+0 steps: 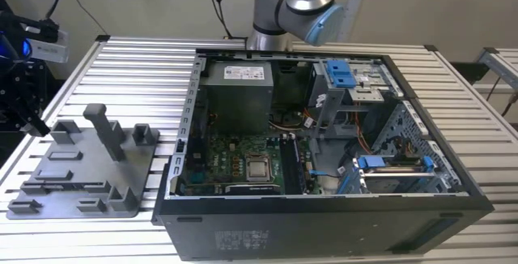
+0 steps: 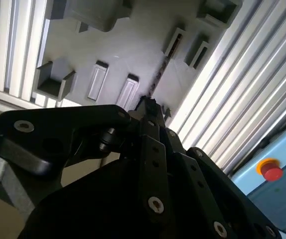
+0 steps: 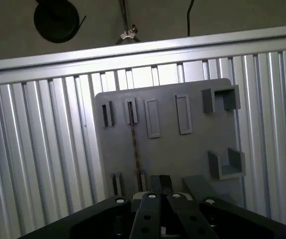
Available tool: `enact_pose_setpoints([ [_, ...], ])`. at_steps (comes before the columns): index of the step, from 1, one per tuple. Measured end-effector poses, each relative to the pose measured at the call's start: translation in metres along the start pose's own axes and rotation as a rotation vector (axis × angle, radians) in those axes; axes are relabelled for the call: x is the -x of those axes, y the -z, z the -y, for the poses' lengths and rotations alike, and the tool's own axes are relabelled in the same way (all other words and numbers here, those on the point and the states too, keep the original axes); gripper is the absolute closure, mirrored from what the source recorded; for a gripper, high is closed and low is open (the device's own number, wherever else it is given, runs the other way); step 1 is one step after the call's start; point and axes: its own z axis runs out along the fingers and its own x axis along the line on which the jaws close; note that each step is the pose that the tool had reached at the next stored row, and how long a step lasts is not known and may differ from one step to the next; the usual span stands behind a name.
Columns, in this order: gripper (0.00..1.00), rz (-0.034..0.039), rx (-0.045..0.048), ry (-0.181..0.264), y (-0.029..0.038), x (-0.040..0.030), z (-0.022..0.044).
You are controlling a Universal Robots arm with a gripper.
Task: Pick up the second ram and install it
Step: 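Pick up the second ram and move it above second insertion slot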
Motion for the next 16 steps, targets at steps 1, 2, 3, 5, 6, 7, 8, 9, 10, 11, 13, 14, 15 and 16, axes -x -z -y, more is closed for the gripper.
enact_pose_setpoints([
  [1,0.89,0.0001,-0.0001,0.000,0.0000,0.0000,0.0000],
  [2,0.89,0.0001,0.0000,0.000,0.0000,0.0000,0.0000],
  [3,0.88,0.0000,0.0000,0.001,0.0000,0.0000,0.0000],
  [5,0.82,0.0001,0.0000,0.001,0.0000,0.0000,0.0000],
  [6,0.76,0.0001,0.0000,0.001,0.0000,0.0000,0.0000],
  [7,0.70,0.0001,0.0000,0.002,0.0000,0.0000,0.0000],
  [8,0.70,0.0001,0.0000,0.002,-0.0001,0.0000,0.0000],
  [9,0.64,0.0001,0.0000,0.002,0.0000,0.0000,0.0000],
  [10,0.64,0.0001,0.0000,0.002,-0.0001,0.0000,0.0000],
  [11,0.64,0.0001,0.0001,0.002,0.0000,0.0000,0.0000],
  [13,0.64,0.0002,-0.0001,0.002,-0.0007,0.0000,0.0001],
  [14,0.64,-0.0002,-0.0002,0.002,-0.0017,0.0000,0.0001],
  [15,0.64,-0.0005,-0.0003,0.003,-0.0030,-0.0001,0.0001],
  [16,0.64,-0.0005,-0.0012,0.006,-0.0045,-0.0002,0.0001],
])
